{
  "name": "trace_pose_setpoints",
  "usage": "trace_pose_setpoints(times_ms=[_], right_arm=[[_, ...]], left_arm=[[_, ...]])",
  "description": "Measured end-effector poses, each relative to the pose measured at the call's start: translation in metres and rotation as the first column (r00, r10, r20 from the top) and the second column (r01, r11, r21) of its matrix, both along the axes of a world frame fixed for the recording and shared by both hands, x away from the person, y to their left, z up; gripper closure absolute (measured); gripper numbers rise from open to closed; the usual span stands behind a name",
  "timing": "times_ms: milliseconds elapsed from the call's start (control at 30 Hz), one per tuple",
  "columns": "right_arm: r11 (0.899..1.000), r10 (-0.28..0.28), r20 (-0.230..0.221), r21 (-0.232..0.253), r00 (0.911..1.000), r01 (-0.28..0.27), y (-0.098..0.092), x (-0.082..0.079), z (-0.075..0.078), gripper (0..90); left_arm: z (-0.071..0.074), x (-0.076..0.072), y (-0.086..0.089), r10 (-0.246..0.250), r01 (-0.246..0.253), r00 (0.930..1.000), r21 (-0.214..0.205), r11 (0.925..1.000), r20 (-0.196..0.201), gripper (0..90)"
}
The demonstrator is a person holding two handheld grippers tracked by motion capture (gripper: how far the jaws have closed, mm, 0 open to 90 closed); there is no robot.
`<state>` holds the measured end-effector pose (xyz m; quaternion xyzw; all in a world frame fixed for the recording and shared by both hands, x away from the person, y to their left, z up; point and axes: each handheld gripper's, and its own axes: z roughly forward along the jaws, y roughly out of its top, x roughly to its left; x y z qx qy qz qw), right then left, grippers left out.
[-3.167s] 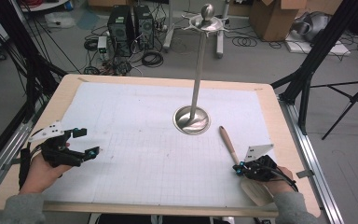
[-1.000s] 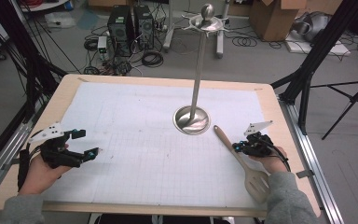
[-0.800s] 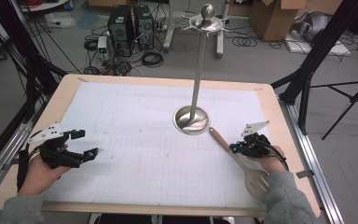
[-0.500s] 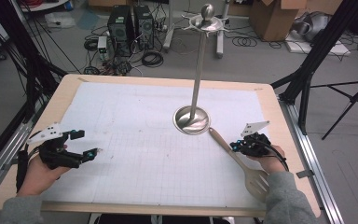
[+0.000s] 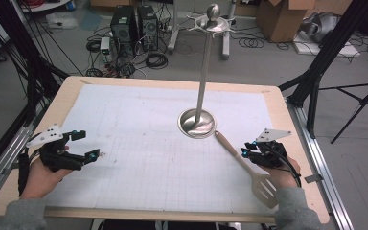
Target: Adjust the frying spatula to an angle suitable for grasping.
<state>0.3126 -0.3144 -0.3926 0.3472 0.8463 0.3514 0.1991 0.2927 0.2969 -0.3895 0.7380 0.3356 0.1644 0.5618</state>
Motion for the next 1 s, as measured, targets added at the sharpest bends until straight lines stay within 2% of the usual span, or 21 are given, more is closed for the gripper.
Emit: trace_pose_setpoints(times_ms=[167, 333, 433, 533, 600, 800, 1000], right_arm=[[0.998, -0.026, 0.019, 0.051, 0.9995, 0.025, -0.004, -0.007, 0.001, 48.5], [0.995, -0.053, 0.015, 0.089, 0.9985, 0.052, -0.012, -0.014, 0.001, 39.3], [0.992, -0.067, 0.028, 0.106, 0.9974, 0.064, -0.016, -0.020, 0.004, 33.6], [0.986, -0.073, 0.010, 0.154, 0.9973, 0.070, -0.018, -0.024, 0.005, 27.0], [0.987, -0.057, 0.022, 0.151, 0.9981, 0.053, -0.018, -0.027, 0.004, 19.9], [0.994, -0.031, -0.003, 0.102, 0.9995, 0.031, -0.012, -0.030, 0.000, 19.2], [0.993, -0.034, 0.002, 0.110, 0.9994, 0.034, -0.009, -0.035, -0.001, 19.2]], left_arm=[[-0.001, 0.002, 0.000, 0.031, -0.031, 0.9995, 0.007, 0.9995, 0.009, 2.5], [-0.003, 0.004, -0.002, 0.026, -0.026, 0.9997, 0.005, 0.9996, 0.000, 2.5], [-0.004, 0.003, -0.002, 0.030, -0.030, 0.9996, 0.004, 0.9996, -0.002, 2.5], [-0.004, 0.003, 0.000, 0.031, -0.031, 0.9995, -0.002, 0.9995, -0.002, 2.5], [-0.004, 0.002, 0.002, 0.035, -0.035, 0.9994, -0.006, 0.9994, -0.002, 2.5], [-0.006, 0.001, 0.005, 0.042, -0.042, 0.9991, -0.015, 0.9990, -0.011, 2.5], [-0.006, 0.001, 0.006, 0.043, -0.043, 0.9990, -0.013, 0.9990, -0.014, 2.5]])
